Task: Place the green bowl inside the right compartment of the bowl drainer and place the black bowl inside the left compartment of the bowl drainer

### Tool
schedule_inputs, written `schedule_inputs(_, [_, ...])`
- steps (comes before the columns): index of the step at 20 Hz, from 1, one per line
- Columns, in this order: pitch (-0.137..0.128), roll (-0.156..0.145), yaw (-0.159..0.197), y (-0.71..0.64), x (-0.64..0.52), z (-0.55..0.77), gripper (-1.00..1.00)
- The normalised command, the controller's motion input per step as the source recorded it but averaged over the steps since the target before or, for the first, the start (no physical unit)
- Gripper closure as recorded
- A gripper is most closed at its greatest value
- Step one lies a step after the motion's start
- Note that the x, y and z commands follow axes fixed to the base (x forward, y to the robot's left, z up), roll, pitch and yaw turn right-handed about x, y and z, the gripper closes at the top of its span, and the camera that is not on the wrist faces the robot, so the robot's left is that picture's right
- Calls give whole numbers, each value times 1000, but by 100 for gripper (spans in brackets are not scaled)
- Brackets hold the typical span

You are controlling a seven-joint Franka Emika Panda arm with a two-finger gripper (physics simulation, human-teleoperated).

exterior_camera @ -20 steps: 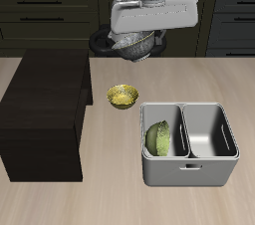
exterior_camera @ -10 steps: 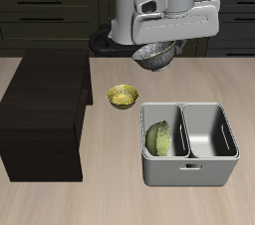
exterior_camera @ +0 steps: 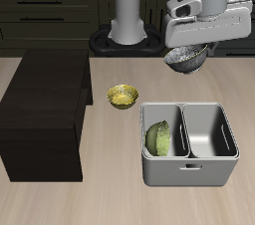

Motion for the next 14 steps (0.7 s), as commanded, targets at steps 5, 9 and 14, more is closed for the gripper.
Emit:
schedule_inputs(5, [-10,52,6,411,-47,108,100])
schedule_inputs(9, [-10,55,9,294,-35,17,100])
schedule_inputs(14, [1,18,-13,213,116,-13,100])
